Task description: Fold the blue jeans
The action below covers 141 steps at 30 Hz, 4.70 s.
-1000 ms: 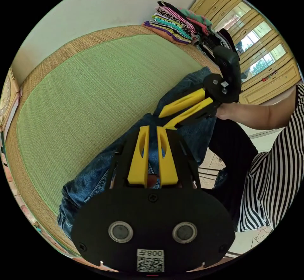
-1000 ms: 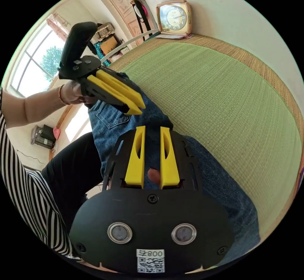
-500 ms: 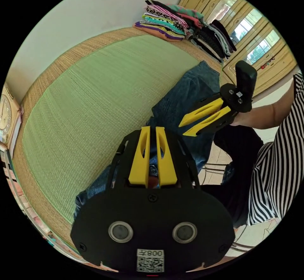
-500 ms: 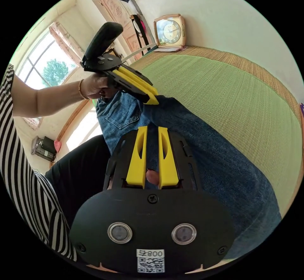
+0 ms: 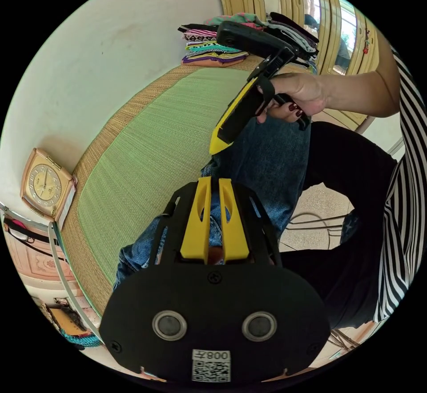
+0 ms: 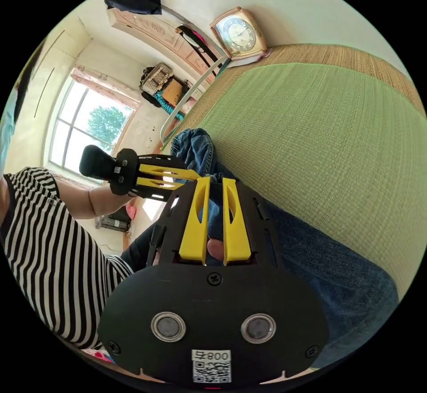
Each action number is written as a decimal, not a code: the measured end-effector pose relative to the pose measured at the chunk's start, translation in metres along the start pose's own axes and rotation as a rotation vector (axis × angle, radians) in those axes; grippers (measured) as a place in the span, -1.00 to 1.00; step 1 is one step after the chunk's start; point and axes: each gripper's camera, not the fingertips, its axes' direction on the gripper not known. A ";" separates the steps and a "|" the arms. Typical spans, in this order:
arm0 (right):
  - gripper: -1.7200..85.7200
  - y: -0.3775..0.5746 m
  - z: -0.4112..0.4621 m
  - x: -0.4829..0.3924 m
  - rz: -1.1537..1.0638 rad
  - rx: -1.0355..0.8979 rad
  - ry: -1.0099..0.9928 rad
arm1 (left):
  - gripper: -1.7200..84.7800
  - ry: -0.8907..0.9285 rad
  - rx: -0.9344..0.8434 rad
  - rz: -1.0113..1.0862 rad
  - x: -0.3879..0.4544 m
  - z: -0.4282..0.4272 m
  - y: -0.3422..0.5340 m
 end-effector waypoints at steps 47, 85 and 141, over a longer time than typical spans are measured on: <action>-0.79 -0.124 0.005 0.145 0.329 -0.369 -0.298 | -0.90 -0.188 0.043 0.080 0.162 -0.070 0.043; -0.92 -0.109 -0.010 0.160 0.494 0.084 -0.120 | -0.96 -0.303 -0.308 -0.628 -0.040 -0.048 0.207; -0.79 0.411 -0.218 -0.048 0.658 0.311 0.747 | -0.90 0.256 -0.314 -0.067 0.011 0.042 -0.070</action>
